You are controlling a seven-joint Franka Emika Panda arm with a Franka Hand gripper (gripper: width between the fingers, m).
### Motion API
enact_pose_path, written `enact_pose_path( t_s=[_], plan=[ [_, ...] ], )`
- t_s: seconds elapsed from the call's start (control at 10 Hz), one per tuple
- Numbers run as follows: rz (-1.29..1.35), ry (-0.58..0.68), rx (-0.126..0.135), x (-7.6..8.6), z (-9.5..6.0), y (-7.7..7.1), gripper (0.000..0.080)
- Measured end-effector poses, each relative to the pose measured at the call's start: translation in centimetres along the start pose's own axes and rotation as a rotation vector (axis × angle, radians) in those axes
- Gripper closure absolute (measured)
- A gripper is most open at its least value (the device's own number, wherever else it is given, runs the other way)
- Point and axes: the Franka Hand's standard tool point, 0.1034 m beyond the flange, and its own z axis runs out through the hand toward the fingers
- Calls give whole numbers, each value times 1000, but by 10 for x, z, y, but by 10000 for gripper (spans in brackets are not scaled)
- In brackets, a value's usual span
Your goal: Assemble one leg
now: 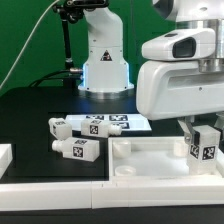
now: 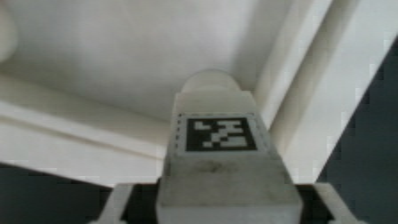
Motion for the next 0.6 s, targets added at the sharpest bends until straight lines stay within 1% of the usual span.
enact_pose_path(
  t_s=[0.2,0.3,0.4,0.6],
  plan=[
    [191,7,-1,1,1,0,514],
    [324,40,-2,2,1,-2,514],
    [476,44,1,3,1,-7,514],
    [757,43,-11,2,1,-7,514]
  ],
)
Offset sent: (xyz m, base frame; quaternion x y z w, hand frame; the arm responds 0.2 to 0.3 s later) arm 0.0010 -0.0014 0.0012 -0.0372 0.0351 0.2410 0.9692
